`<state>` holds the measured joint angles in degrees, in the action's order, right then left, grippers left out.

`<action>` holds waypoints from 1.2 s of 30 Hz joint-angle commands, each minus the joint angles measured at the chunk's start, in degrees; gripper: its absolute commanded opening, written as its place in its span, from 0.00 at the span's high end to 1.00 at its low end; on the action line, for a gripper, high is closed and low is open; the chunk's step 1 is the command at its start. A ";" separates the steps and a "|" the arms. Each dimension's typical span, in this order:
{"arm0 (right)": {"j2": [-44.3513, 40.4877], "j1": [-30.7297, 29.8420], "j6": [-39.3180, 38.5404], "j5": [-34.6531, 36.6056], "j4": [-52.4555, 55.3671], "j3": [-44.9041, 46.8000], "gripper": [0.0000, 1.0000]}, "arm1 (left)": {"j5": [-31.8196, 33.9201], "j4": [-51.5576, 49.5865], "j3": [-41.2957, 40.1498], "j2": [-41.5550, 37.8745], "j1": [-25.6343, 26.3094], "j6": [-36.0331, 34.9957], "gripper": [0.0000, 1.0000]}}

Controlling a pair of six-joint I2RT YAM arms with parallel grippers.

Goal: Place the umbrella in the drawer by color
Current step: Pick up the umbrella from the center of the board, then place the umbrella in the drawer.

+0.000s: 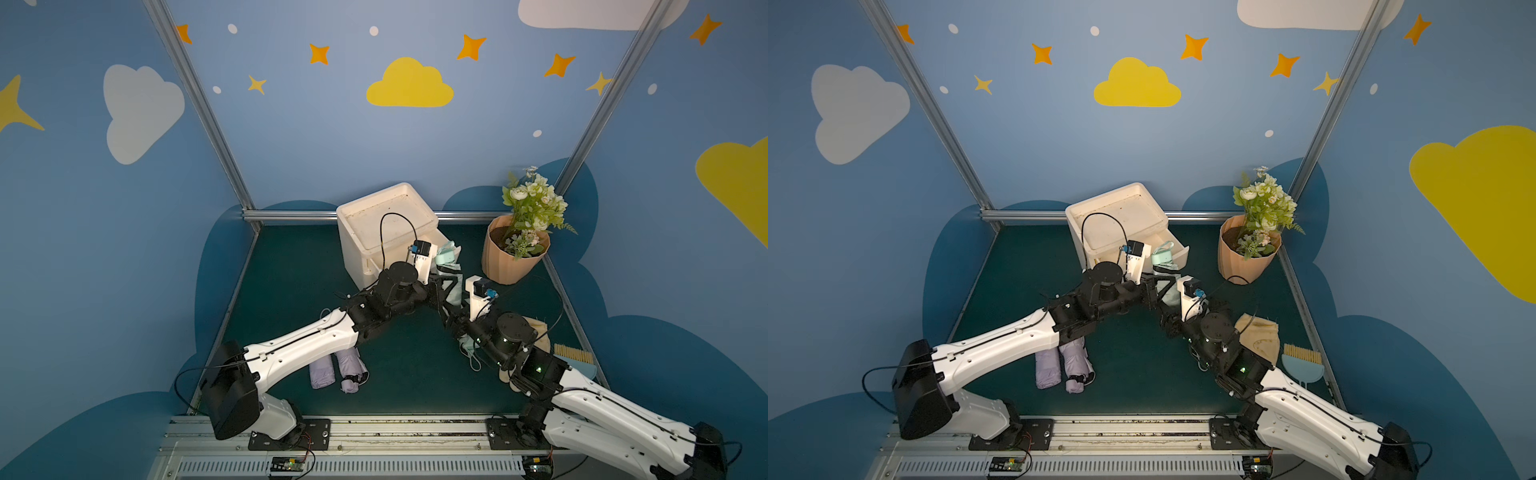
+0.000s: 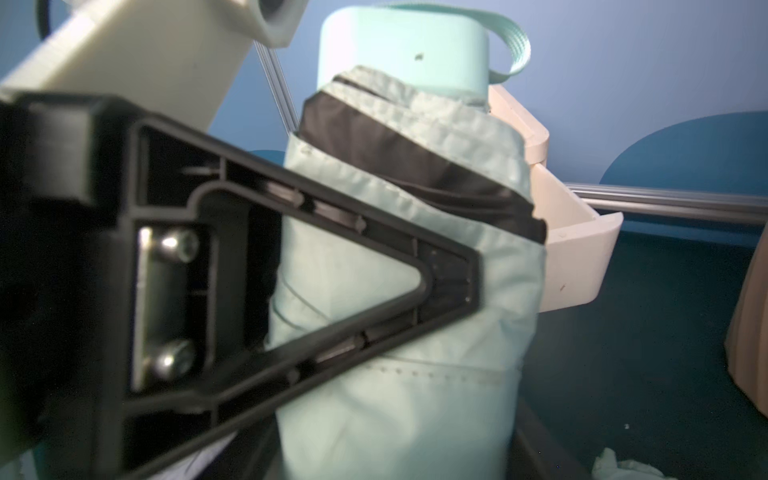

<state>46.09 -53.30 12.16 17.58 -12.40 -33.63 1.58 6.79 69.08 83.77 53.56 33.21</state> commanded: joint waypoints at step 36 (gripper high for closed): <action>-6.10 12.84 -2.93 -7.40 22.01 -2.94 0.02 | 16.04 -68.33 72.95 41.00 -13.09 -56.78 0.94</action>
<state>40.07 -41.01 7.66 10.41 9.04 -37.10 13.54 -55.11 135.44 122.13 40.05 -20.73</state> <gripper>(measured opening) 0.982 0.254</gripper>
